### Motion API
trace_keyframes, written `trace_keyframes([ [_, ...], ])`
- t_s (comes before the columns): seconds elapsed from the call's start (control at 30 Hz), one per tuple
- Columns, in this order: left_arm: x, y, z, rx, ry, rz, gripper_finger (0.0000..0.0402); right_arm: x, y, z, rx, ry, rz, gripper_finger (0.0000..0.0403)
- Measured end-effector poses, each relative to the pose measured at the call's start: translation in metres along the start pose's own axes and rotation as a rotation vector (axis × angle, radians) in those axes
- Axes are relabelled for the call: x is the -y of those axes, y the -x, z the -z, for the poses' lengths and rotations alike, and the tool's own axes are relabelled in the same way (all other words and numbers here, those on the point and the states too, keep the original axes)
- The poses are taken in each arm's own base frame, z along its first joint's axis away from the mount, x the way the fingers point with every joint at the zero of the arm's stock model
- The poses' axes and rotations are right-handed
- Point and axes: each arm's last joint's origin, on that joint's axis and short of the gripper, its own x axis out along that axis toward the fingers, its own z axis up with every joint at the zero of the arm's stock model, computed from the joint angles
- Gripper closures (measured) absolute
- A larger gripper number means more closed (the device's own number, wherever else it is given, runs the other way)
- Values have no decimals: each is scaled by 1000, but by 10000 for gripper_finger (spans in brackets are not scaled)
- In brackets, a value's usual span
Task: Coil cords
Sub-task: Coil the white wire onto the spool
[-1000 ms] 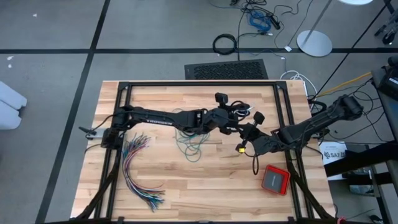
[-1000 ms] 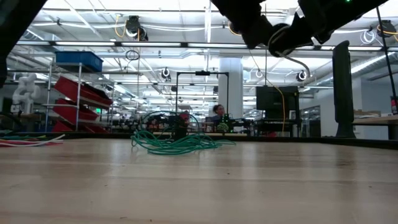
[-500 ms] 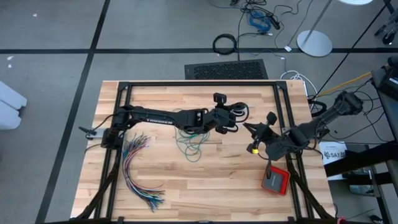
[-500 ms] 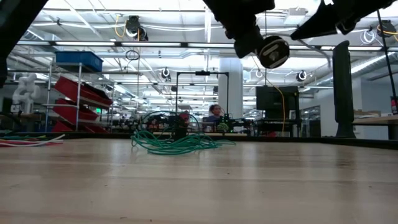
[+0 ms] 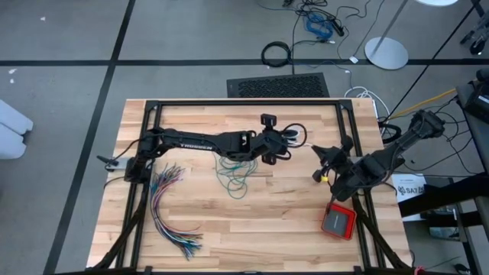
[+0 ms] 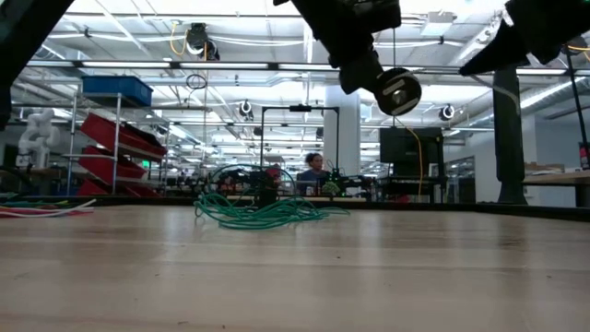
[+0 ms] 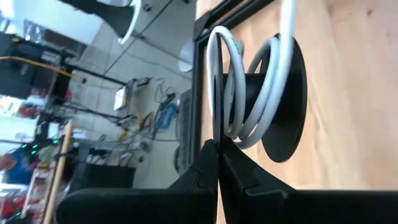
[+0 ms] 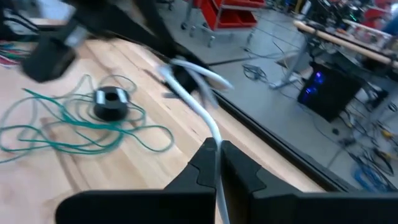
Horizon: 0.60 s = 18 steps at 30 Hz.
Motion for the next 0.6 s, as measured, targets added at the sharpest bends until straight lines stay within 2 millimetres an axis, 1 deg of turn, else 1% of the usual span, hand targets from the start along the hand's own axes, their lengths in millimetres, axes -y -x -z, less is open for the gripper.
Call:
trace_keyframes([
  [0.1,2,2,-4,39,9,22,401,5,-1,3,-16,-13,31,403],
  [0.27,3,6,-15,180,102,89,401,10,-7,8,-34,-2,78,403],
  [0.4,2,6,-20,272,189,147,401,10,-11,15,-31,1,98,403],
  [0.6,-3,8,-27,368,270,150,401,8,-15,25,24,-14,121,403],
])
